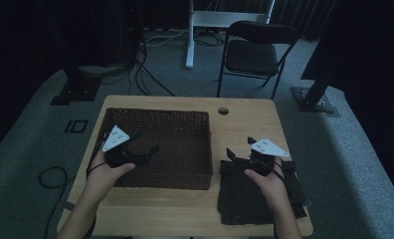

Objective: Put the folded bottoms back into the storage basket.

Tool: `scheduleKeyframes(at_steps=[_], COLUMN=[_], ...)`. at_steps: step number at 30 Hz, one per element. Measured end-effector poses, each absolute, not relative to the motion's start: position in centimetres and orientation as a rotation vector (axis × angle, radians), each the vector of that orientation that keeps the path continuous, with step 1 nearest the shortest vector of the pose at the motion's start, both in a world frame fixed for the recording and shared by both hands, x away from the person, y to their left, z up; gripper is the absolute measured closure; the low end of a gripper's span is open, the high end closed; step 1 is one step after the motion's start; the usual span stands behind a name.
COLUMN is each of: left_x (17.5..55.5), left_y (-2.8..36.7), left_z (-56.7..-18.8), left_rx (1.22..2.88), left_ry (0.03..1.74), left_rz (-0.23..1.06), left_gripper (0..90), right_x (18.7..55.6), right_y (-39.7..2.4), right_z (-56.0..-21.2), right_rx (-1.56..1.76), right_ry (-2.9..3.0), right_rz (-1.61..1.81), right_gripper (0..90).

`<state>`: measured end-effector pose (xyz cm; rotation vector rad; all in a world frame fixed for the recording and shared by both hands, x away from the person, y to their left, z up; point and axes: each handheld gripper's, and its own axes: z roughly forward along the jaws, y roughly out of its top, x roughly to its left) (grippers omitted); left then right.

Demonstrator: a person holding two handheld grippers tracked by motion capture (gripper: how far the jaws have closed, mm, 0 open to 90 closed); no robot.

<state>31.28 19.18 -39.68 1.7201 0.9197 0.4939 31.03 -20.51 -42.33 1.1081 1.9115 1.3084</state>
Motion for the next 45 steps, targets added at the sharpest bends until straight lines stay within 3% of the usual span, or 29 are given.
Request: scheduleKeyframes(at_steps=[45], left_x=[29.1], left_y=[4.8], left_z=[-42.1], left_rx=[1.819], left_ry=[0.639], left_rz=[0.239], left_gripper=[17.8], right_x=[26.1], right_y=[-30.7], right_z=[-46.2], right_rx=[1.311], right_ry=[1.768], right_rz=[1.208], right_gripper=[13.4])
